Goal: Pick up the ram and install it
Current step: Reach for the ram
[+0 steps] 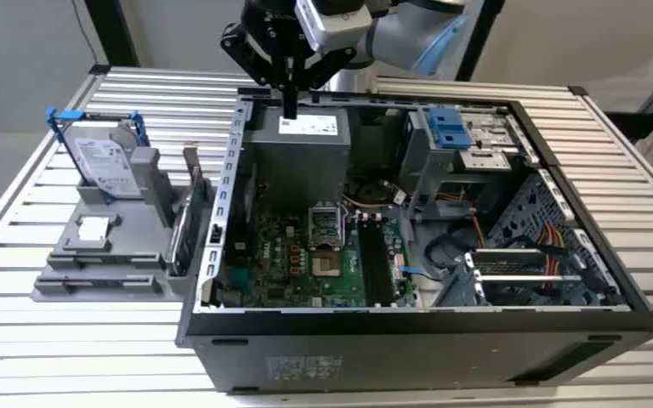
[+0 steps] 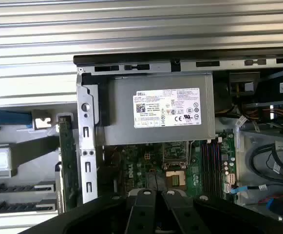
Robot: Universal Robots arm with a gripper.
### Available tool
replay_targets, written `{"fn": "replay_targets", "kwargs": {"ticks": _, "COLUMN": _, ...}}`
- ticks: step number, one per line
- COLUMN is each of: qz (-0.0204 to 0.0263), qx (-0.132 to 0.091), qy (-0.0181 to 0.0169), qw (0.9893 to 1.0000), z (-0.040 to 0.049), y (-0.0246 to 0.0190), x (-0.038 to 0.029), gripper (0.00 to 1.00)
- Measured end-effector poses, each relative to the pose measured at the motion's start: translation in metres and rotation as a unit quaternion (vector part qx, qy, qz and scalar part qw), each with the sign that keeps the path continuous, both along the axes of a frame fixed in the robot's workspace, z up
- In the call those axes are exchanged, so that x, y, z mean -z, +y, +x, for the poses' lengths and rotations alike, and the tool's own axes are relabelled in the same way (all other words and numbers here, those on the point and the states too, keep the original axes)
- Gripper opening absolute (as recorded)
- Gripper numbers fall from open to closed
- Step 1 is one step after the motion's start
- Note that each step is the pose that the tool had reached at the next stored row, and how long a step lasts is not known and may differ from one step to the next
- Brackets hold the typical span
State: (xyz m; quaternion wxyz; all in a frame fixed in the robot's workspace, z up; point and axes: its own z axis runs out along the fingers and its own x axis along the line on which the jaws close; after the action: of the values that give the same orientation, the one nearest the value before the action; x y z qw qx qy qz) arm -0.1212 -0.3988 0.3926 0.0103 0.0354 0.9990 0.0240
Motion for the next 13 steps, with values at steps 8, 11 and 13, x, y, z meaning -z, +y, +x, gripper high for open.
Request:
{"fn": "replay_targets", "kwargs": {"ticks": 8, "qz": 0.0, "qx": 0.0, "qy": -0.0004, "qw": 1.0, "z": 0.0001, "y": 0.0, "x": 0.0, "gripper": 0.0}}
{"fn": "replay_targets", "kwargs": {"ticks": 11, "qz": 0.0, "qx": 0.0, "qy": -0.0012, "qw": 1.0, "z": 0.0, "y": 0.0, "x": 0.0, "gripper": 0.0}}
{"fn": "replay_targets", "kwargs": {"ticks": 13, "qz": 0.0, "qx": 0.0, "qy": -0.0017, "qw": 1.0, "z": 0.0, "y": 0.0, "x": 0.0, "gripper": 0.0}}
